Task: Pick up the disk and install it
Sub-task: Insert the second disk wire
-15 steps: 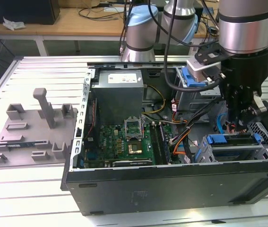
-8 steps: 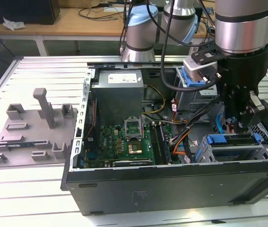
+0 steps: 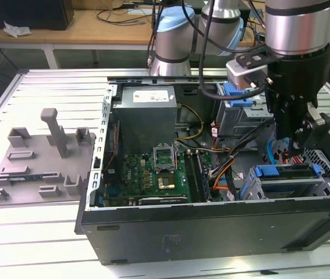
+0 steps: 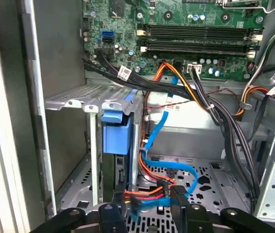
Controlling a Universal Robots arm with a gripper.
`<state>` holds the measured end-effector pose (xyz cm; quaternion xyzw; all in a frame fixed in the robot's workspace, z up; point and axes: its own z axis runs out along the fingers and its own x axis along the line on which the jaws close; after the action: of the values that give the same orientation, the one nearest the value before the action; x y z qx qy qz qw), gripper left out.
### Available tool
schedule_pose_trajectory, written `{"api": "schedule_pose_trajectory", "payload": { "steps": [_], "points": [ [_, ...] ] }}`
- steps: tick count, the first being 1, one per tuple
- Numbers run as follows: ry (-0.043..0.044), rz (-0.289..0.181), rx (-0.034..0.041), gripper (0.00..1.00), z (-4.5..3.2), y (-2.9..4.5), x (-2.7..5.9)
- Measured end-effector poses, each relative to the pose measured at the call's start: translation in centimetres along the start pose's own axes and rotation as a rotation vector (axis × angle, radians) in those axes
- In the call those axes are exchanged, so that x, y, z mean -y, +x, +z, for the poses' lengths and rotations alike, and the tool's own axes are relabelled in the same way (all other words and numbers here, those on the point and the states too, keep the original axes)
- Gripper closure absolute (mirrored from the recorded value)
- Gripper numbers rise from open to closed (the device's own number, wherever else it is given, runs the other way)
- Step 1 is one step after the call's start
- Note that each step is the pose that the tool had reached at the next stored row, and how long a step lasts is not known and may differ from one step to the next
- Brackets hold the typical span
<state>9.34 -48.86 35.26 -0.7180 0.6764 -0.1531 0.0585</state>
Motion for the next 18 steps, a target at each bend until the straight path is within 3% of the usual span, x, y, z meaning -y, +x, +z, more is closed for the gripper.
{"api": "schedule_pose_trajectory", "payload": {
  "steps": [1, 4, 7, 8, 10, 12, 13, 16, 18],
  "points": [
    [-0.0022, 0.000, -0.0043, 0.51, -0.14, 0.02, 0.05],
    [-0.0121, -0.006, -0.0273, 0.51, -0.76, 0.07, 0.30],
    [-0.0227, -0.013, -0.0547, 0.51, -1.38, 0.13, 0.65],
    [-0.0292, -0.019, -0.0701, 0.51, -1.70, 0.15, 0.97],
    [-0.0412, -0.026, -0.0868, 0.51, -1.90, 0.20, 1.50],
    [-0.0845, -0.044, -0.1219, 0.51, -1.95, 0.27, 2.37],
    [-0.0973, -0.049, -0.1323, 0.51, -1.88, 0.28, 2.66],
    [-0.1116, -0.056, -0.1475, 0.51, -1.56, 0.28, 3.69],
    [-0.1198, -0.052, -0.1510, 0.51, -1.33, 0.24, 4.14]
  ]
}}
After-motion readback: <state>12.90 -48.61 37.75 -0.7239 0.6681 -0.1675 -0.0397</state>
